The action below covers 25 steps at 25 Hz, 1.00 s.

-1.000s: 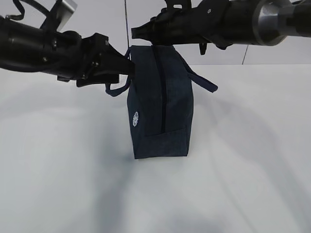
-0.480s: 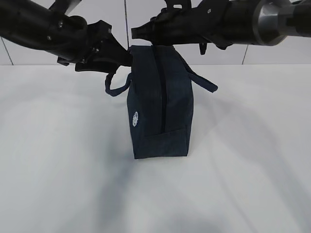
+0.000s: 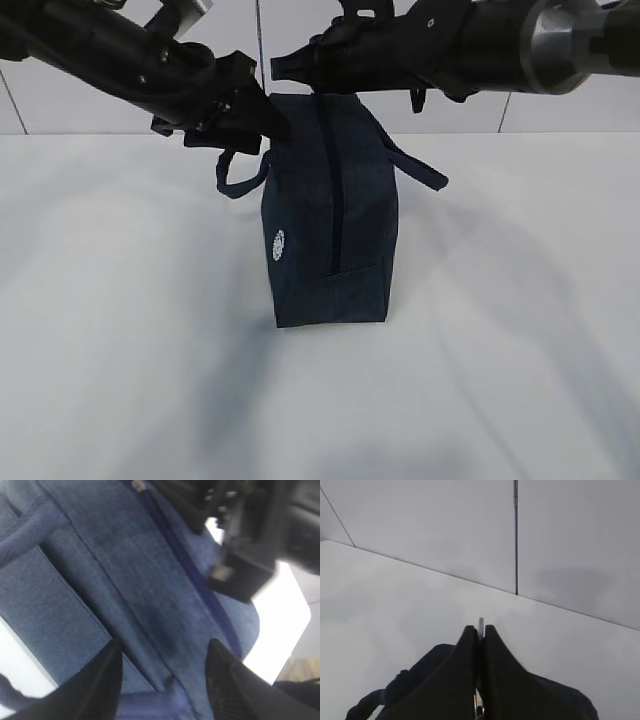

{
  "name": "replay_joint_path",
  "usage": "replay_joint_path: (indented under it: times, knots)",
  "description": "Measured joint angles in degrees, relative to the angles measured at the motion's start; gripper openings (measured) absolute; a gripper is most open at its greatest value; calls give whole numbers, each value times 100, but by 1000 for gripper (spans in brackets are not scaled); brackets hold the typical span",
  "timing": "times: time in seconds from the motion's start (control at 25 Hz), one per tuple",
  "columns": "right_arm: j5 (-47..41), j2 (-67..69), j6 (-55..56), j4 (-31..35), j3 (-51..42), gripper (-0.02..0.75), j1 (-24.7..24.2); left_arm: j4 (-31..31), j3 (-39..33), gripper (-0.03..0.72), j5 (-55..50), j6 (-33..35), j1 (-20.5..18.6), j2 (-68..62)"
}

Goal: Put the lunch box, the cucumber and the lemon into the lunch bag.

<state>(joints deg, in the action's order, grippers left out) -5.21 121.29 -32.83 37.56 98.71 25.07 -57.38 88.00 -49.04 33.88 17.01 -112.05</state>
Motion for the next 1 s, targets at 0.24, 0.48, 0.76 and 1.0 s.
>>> replay_joint_path:
  times: [0.24,0.48,0.76,1.0]
  knots:
    - [0,0,0,0,0,0,0,189,100,295,-87,-50,0,-328]
    - [12,0,-13,0,2,0,0,852,495,141,-542,-49,-178,-351]
    - [51,0,-17,134,12,0,0,1366,1143,-6,-1205,-49,-329,-472]
    - [77,0,-26,210,12,0,0,1501,1195,-9,-1690,49,-329,-574]
